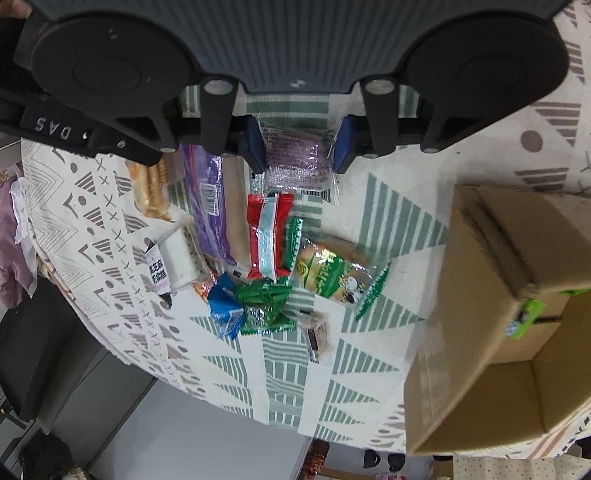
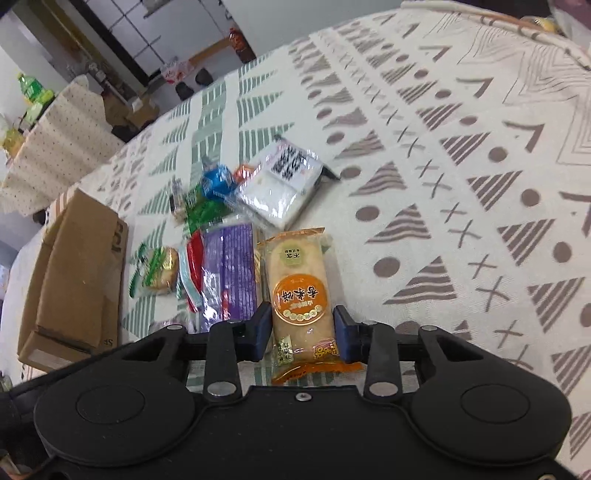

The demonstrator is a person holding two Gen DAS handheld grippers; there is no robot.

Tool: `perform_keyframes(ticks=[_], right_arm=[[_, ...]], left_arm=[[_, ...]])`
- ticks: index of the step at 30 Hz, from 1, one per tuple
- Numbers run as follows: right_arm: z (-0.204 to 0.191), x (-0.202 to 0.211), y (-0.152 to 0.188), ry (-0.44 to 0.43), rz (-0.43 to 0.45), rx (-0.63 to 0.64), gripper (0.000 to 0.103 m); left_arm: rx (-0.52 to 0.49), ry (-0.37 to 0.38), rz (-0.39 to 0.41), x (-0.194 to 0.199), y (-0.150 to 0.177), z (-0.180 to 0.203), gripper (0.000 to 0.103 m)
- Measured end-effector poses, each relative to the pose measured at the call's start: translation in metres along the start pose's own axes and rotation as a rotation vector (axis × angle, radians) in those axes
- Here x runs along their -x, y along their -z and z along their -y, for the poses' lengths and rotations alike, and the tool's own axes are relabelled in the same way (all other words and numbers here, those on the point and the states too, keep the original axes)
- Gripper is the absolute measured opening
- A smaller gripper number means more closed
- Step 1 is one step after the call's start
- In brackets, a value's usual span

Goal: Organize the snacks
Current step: 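Grasp the purple mesh-wrapped snack with the left tool while the right grasps the orange-labelled biscuit, then drop the purple snack into the box with the left tool while the right drops the biscuit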

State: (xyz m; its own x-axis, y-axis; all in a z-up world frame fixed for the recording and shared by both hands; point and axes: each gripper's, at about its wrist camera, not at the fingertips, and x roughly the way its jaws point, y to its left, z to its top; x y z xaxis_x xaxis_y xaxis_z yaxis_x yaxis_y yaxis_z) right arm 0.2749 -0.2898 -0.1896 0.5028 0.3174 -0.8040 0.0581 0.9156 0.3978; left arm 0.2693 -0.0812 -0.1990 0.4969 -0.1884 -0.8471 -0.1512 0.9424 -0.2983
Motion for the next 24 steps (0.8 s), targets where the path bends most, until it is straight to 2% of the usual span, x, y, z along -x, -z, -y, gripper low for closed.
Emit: perform_keyframes(ticks=[11,24], right_arm=[[-0.004,0.033,0.003,-0.023,0.088,-0.032,0.034],[-0.036,0.061,0.011,-0.062,0.168,0.002,0.034]], left_arm=[[-0.019,0.026,0.079,0.044,0.0,0.0,0.039],[0.009,0.044,0.162,0.084,-0.01,-0.02,0.039]])
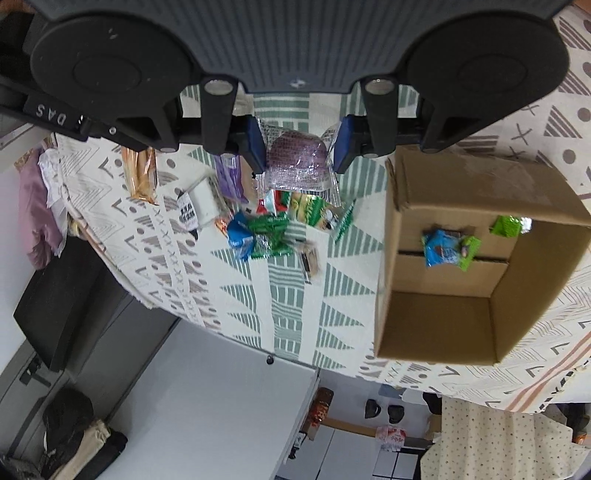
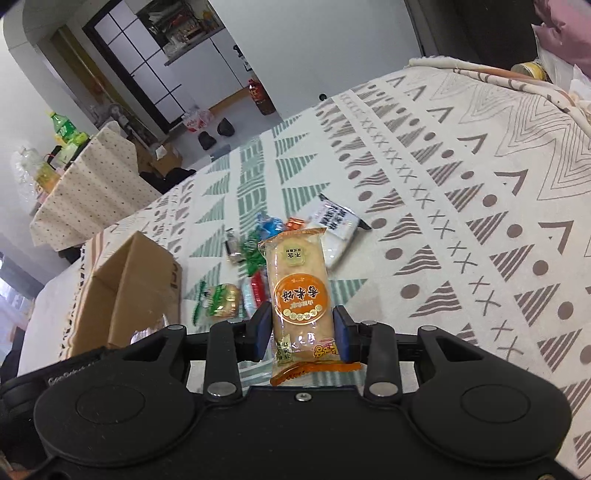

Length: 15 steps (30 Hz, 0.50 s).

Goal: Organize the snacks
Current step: 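Drop the purple snack into the box with the left tool while the right drops the biscuit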

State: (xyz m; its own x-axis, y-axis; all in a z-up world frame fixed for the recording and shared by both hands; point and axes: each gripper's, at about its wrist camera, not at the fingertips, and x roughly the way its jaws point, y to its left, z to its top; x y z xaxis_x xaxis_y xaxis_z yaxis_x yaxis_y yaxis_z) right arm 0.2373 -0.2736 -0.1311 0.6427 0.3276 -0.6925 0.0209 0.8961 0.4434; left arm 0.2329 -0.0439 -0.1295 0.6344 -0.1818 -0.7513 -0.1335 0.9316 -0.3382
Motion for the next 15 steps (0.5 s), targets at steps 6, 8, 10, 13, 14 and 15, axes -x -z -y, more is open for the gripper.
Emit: perform_keyframes(ticks=[6,8,10,13,14,15], right_arm=[[-0.027,0.009,-0.001,-0.024,0.022,0.033,0.034],[-0.036,0.009,-0.001,-0.027,0.029,0.042,0.034],[-0.045,0.011,-0.002,-0.03,0.036,0.039,0.034],[-0.058,0.013,-0.004,-0.034,0.049,0.048,0.034],[-0.063,0.014,-0.005,-0.036,0.056,0.054,0.034],[-0.068,0.015,-0.006,-0.038,0.063,0.06,0.034]], left_arm=[[0.032,0.028,0.027,0.013,-0.008,-0.009,0.039],[0.052,0.043,0.04,0.018,-0.013,-0.013,0.039],[0.061,0.047,0.064,0.024,-0.019,-0.017,0.039],[0.084,0.058,0.086,0.033,-0.026,-0.024,0.039],[0.089,0.06,0.092,0.035,-0.028,-0.027,0.039],[0.094,0.061,0.098,0.037,-0.029,-0.03,0.039]])
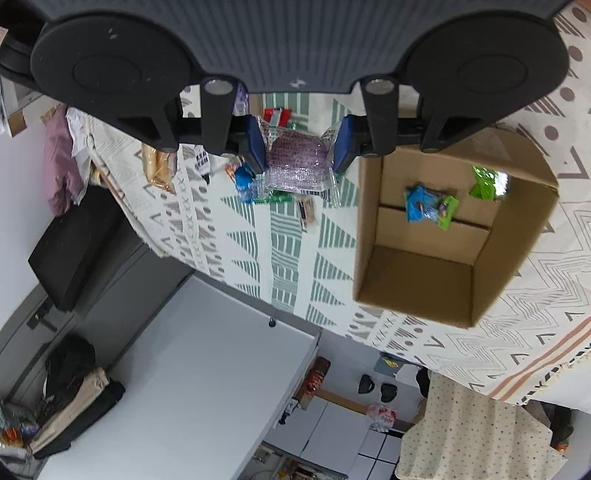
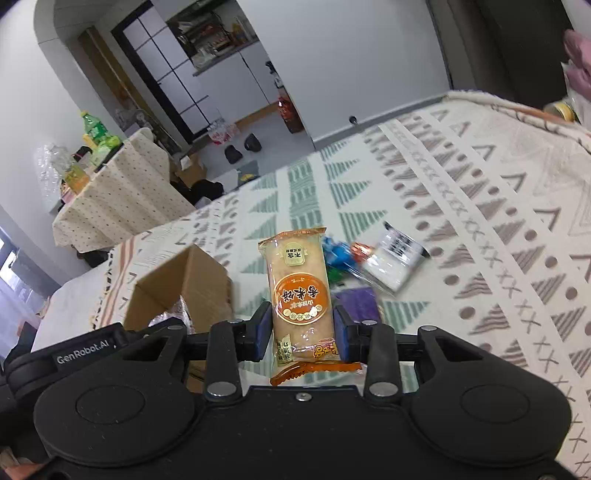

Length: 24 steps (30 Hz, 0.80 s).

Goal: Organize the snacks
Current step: 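Drop the purple snack into the box with the left tool while the right drops the biscuit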

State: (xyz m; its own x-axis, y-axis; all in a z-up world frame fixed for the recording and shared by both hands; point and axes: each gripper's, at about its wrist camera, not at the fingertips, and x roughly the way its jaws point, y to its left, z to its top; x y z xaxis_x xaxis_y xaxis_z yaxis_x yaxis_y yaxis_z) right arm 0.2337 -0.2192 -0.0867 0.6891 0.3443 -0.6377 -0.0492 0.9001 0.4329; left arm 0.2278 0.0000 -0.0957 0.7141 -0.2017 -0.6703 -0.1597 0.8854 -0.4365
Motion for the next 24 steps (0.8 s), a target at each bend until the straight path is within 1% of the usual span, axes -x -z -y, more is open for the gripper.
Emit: perform_keyframes(ticks=[6,11,18,24], right_arm=[[-0.029,0.002,-0.007,-0.014,0.033,0.021,0.034],[-0.051,-0.004,-0.009,-0.04,0.035,0.042,0.034],[-0.086,-0.024,-0.006,-0.088,0.013,0.072,0.034],[-0.114,-0.042,-0.002,-0.125,-0.018,0.102,0.035]], left_arm=[[0.05,0.009,0.005,0.007,-0.01,-0.02,0.039],[0.093,0.017,0.029,0.018,-0.02,-0.039,0.039],[0.146,-0.026,0.085,0.032,-0.038,-0.072,0.039],[0.192,-0.049,0.095,0.033,-0.048,-0.095,0.039]])
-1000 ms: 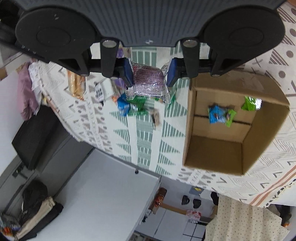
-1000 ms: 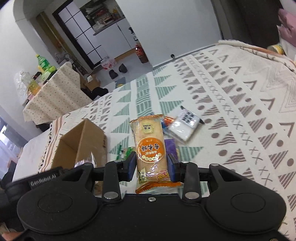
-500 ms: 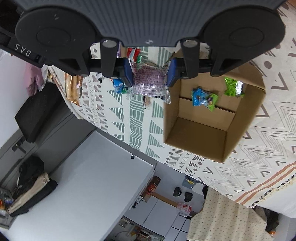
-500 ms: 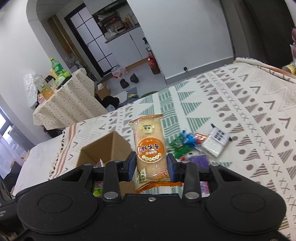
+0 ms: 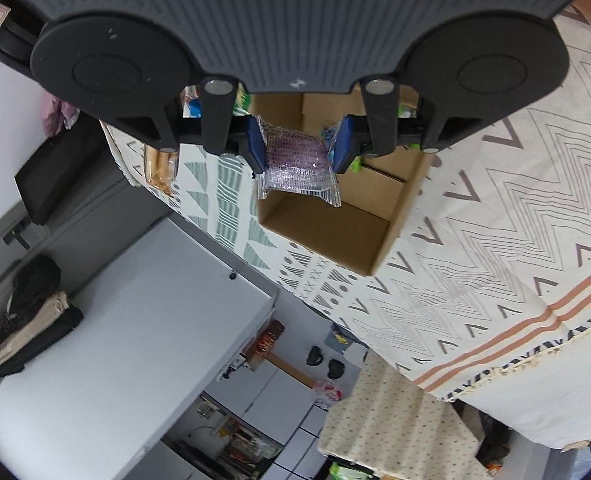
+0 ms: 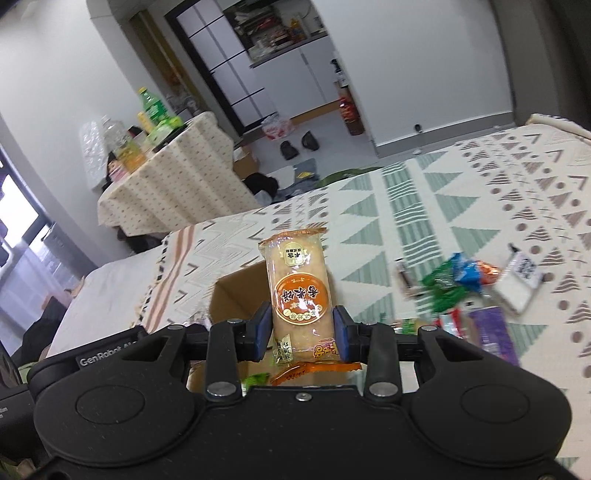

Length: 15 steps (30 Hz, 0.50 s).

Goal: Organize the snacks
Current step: 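Drop the purple snack into the box with the left tool while the right drops the biscuit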

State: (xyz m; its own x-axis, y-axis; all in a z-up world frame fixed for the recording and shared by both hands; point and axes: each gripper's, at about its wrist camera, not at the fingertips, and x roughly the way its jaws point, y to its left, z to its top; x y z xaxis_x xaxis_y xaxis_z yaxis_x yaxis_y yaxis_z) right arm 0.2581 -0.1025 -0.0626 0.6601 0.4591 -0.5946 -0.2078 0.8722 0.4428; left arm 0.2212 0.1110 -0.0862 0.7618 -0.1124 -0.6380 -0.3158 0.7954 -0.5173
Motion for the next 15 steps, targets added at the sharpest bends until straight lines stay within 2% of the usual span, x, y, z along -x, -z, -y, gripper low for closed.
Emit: perform_keyframes(ticks=[12,15], right_arm=[[-0.016,-0.041,0.005,-0.023,-0.059,0.007,0.035],[-0.017,-0.049,0.007,-0.019,-0.078,0.014,0.035]], left_arm=[[0.055,-0.07,-0.061,-0.025,-0.006,-0.026,0.042],[0.073,-0.07,-0.062,-0.027,-0.008,-0.03,0.048]])
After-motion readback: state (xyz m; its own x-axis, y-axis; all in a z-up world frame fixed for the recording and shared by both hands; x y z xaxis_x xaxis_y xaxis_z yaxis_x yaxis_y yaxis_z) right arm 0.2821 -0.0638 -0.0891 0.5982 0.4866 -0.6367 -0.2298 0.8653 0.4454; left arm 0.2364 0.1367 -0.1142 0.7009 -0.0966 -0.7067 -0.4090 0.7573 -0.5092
